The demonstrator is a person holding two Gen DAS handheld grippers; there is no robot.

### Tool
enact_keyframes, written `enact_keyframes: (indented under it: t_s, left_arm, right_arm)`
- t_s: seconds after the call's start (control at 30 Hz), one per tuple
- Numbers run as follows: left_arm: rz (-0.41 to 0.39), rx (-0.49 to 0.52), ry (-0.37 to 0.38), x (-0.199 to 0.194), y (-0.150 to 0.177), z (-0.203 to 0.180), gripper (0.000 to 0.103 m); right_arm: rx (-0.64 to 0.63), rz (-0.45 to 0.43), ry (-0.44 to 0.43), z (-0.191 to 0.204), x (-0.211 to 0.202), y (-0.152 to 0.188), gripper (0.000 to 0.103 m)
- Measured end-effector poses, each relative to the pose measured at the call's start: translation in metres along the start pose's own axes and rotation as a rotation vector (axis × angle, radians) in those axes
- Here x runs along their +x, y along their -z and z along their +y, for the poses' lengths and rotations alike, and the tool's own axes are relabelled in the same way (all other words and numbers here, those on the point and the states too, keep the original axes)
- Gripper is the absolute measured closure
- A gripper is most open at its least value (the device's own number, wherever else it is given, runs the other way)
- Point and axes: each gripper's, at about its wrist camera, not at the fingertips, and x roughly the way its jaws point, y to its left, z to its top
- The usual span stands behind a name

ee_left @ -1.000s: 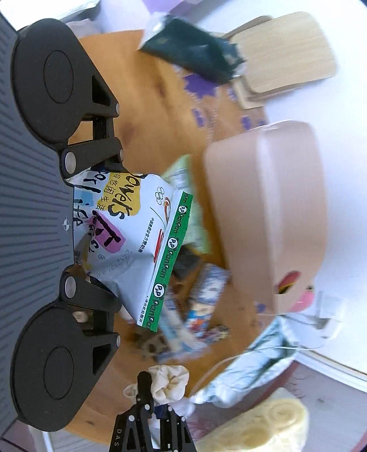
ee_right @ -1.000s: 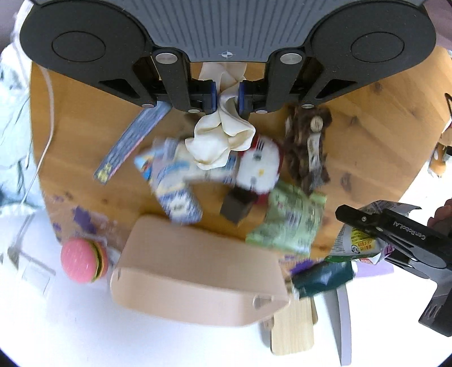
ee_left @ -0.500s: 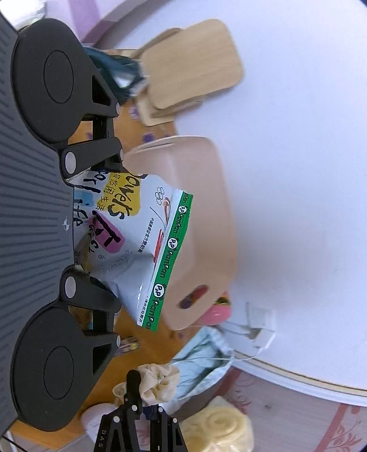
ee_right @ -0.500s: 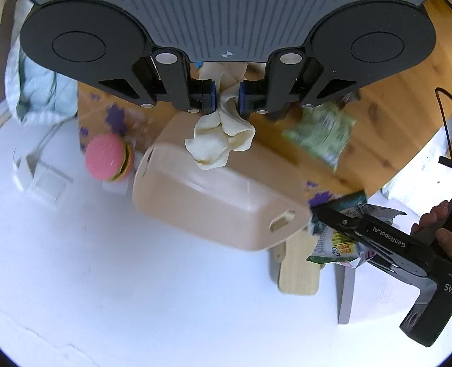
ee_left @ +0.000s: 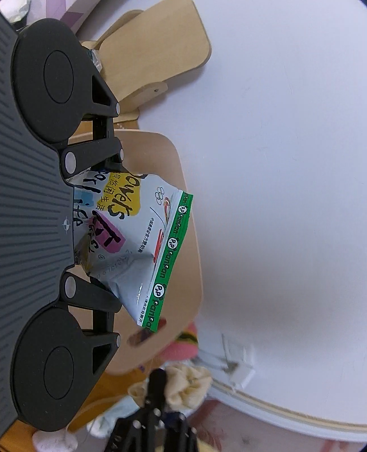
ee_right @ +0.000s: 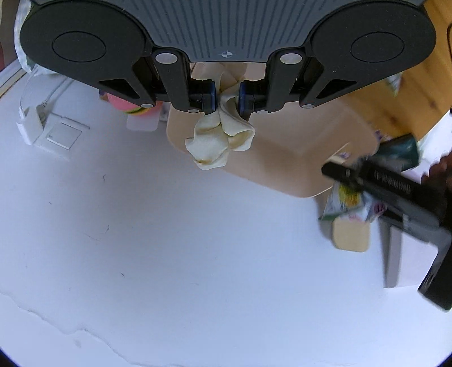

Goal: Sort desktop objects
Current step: 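Carry both items over the beige basket and open both grippers to drop them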

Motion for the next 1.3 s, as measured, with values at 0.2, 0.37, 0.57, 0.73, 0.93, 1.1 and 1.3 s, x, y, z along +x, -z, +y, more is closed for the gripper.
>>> enact_keyframes:
  t_s: [0.2, 0.37, 0.57, 0.73, 0.93, 1.1, 1.3]
  left_arm:
    - [0.08, -0.003, -0.029, 0.046, -0.003, -0.01, 0.044]
    - [0.143, 0.003, -0.032, 0.069, -0.001, -0.016, 0.044]
    - [0.19, 0.072, -0.044, 0.088, 0.014, -0.03, 0.044]
    - [0.221, 0.053, -0.016, 0.094, 0.017, -0.028, 0.038]
    - [0.187, 0.028, -0.025, 0.081, 0.018, -0.019, 0.025]
    - [0.169, -0.022, -0.021, 0.084, 0.008, -0.022, 0.023]
    - [0.156, -0.038, -0.024, 0.077, 0.006, -0.016, 0.023]
  right_arm:
    - [-0.009, 0.068, -0.013, -0.003, 0.047, 0.001, 0.088]
    - [-0.003, 0.147, -0.027, 0.0, 0.081, 0.015, 0.088]
    - [0.009, 0.198, -0.021, 0.006, 0.103, 0.025, 0.087]
    - [-0.009, 0.209, -0.009, 0.014, 0.111, 0.027, 0.062]
    - [-0.007, 0.19, 0.022, 0.014, 0.107, 0.024, 0.036]
    - [-0.019, 0.171, 0.032, 0.016, 0.103, 0.019, 0.03]
    - [-0.034, 0.156, 0.038, 0.022, 0.097, 0.013, 0.027]
